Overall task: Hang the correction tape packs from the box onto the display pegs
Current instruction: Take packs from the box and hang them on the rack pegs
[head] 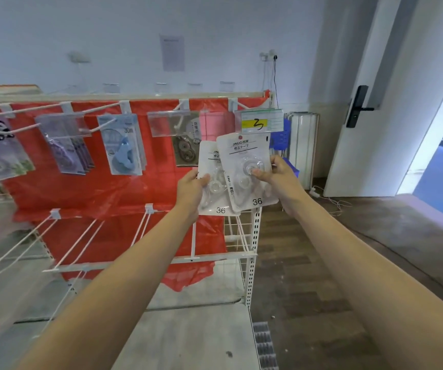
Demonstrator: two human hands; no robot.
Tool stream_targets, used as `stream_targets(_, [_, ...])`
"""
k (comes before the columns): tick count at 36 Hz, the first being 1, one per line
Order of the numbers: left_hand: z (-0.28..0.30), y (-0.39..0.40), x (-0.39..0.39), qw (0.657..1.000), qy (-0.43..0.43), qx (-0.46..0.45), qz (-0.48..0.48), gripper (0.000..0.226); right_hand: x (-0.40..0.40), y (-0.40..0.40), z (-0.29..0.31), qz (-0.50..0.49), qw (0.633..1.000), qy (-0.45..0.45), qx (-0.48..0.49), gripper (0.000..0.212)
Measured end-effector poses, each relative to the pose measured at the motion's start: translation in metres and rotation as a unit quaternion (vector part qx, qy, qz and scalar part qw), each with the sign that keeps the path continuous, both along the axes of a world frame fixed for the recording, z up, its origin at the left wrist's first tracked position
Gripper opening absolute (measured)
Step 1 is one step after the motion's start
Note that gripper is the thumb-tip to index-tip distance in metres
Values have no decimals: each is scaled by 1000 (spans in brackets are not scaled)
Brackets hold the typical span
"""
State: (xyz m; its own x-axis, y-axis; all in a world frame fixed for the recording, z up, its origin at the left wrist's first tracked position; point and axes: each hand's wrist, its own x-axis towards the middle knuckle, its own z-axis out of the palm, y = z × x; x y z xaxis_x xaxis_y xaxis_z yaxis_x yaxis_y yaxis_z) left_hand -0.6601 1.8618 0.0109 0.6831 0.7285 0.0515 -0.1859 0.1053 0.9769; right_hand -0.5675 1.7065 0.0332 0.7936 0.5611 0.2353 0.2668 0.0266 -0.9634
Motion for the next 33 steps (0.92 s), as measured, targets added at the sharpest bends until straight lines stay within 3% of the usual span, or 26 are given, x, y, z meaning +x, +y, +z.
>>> stream_targets(7, [7,2,0,1000,0,22,1,18,1,-3,3,-29,999,13,39,16])
stream_targets(16, [16,-4,-5,999,-2,35,5,19,5,-1,20,-42,998,32,15,33])
stream_targets(22, [14,-4,-12,1000,4,26,10,20,-1,-5,10,-39,998,54,21,11])
stream_targets(26, [15,-3,-18,1000,4,21,15,22,-1,-5,13,-70,993,85,51,15])
stream_targets(29, [16,-5,-22,1000,1,24,14,23,-1,-4,15,-56,995,79,34,37])
stream_targets(33, [18,-8,-24,1000,2,24,12,21,-1,-6,11,-37,997,71,24,13])
